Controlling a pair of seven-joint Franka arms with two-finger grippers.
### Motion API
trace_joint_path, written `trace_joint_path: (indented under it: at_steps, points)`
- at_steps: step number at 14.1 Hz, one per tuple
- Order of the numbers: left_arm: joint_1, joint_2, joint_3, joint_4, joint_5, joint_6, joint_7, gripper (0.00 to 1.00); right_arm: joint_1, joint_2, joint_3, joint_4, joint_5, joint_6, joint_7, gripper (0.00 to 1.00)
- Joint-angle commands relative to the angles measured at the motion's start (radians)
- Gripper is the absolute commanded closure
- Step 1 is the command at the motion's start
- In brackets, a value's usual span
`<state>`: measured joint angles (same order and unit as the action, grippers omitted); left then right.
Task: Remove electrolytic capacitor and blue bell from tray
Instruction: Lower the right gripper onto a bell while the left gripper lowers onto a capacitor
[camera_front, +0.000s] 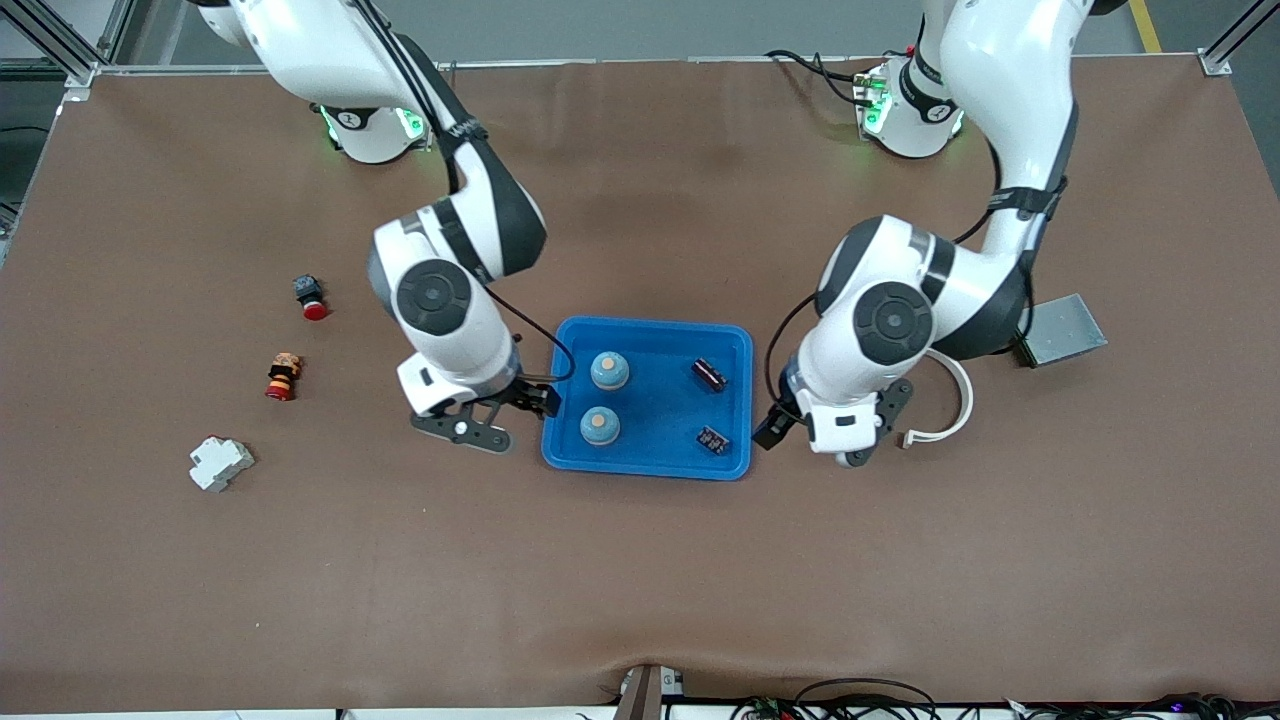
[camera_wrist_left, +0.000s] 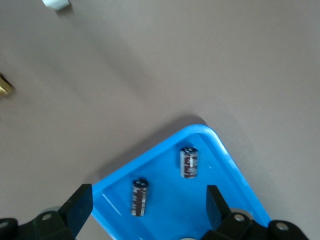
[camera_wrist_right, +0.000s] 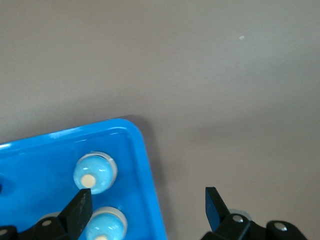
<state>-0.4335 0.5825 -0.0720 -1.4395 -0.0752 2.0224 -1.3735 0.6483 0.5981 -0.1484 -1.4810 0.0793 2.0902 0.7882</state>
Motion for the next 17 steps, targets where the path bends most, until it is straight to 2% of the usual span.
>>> trace_joint_path:
  at_steps: [1, 9, 14, 17]
  points:
    - [-0.031, 0.052, 0.012, 0.028, -0.014, 0.05, -0.042, 0.0, 0.033, 0.088, -0.01, 0.082, 0.017, 0.046, 0.059, 0.0]
    - [-0.045, 0.131, 0.011, 0.028, -0.015, 0.194, -0.081, 0.0, 0.073, 0.178, -0.01, 0.087, 0.017, 0.165, 0.123, 0.0]
    - [-0.06, 0.16, 0.011, 0.028, -0.014, 0.278, -0.121, 0.0, 0.1, 0.27, -0.01, 0.171, 0.016, 0.179, 0.19, 0.0]
    - [-0.071, 0.177, 0.011, 0.027, -0.014, 0.321, -0.143, 0.0, 0.103, 0.29, -0.01, 0.18, 0.016, 0.182, 0.197, 0.0]
